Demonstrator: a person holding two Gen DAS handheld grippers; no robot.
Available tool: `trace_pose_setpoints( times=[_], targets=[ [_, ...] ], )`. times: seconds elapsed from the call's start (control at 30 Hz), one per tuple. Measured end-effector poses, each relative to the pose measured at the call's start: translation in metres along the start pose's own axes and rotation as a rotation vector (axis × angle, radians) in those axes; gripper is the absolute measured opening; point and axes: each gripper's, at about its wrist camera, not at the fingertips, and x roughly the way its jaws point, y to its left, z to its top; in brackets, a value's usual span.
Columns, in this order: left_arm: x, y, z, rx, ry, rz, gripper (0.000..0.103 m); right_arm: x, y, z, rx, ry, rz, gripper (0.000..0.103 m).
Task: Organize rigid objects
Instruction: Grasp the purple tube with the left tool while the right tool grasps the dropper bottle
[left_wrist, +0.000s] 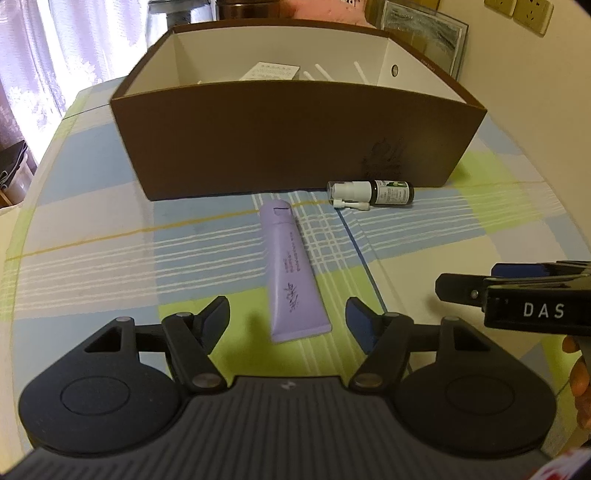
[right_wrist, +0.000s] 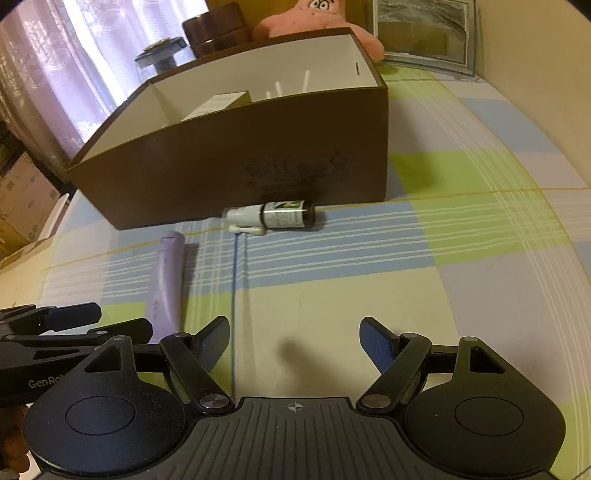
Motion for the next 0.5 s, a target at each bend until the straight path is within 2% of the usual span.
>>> trace_pose_setpoints(
  times=[0.23,0.33,0.4,0.5],
  targets=[
    [0.025,-0.005,0.01,0.005,0.015,-0.002,0.065,0.014,-0.008,0.011,0.023,-0.004,-0.014,0.075],
    [0.034,-0.004,0.015,0.015,0.018,-0.001,0.061,0.02,-0.011,0.014,0.031,0.002,-0.018,0.075],
    [0.039,-0.004,0.017,0.026,0.022,-0.001,0.056,0.024,-0.012,0.016,0.037,0.004,-0.018,0.075],
    [0.045,-0.001,0.02,0.033,0.023,0.0,0.055,0.029,-0.012,0.019,0.04,0.008,-0.016,0.075]
  ],
)
